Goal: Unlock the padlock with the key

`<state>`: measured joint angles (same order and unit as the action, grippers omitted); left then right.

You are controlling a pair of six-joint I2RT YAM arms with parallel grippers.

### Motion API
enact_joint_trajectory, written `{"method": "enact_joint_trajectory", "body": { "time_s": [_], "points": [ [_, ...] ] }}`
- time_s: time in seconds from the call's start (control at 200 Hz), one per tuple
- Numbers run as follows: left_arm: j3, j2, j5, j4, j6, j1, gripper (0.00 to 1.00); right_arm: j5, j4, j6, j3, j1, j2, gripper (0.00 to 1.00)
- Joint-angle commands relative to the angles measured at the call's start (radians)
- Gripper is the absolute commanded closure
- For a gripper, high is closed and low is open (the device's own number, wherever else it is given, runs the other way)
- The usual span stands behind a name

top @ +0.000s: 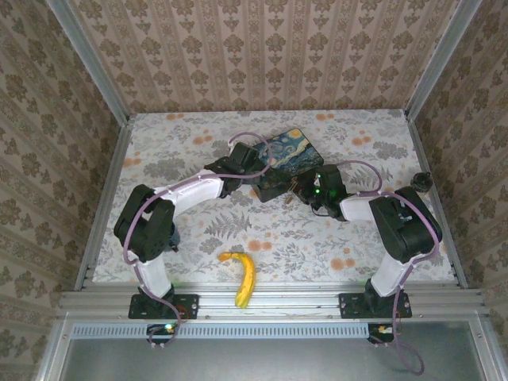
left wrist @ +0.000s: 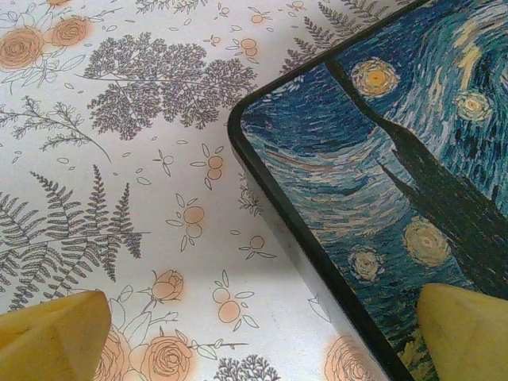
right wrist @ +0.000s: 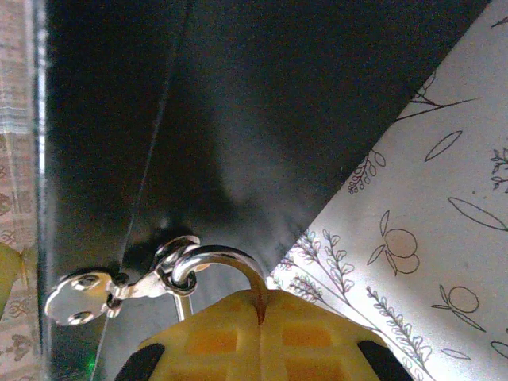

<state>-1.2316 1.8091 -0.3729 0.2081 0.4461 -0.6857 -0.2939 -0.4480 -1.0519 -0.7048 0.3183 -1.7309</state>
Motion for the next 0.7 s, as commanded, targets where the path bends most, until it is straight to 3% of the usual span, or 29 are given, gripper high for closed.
{"method": "enact_joint_trajectory", "body": {
  "time_s": [0.0, 0.695],
  "points": [
    [0.05, 0.015, -0.006, 0.14, -0.01, 0.015, 0.0, 0.045, -0.074, -0.019, 0.0, -0.016, 0.001, 1.0],
    [0.05, 0.01, -0.001, 0.136, -0.011, 0.015, 0.0, 0.088, -0.293, -0.193, 0.051, -0.037, -0.066, 1.0]
  ]
}}
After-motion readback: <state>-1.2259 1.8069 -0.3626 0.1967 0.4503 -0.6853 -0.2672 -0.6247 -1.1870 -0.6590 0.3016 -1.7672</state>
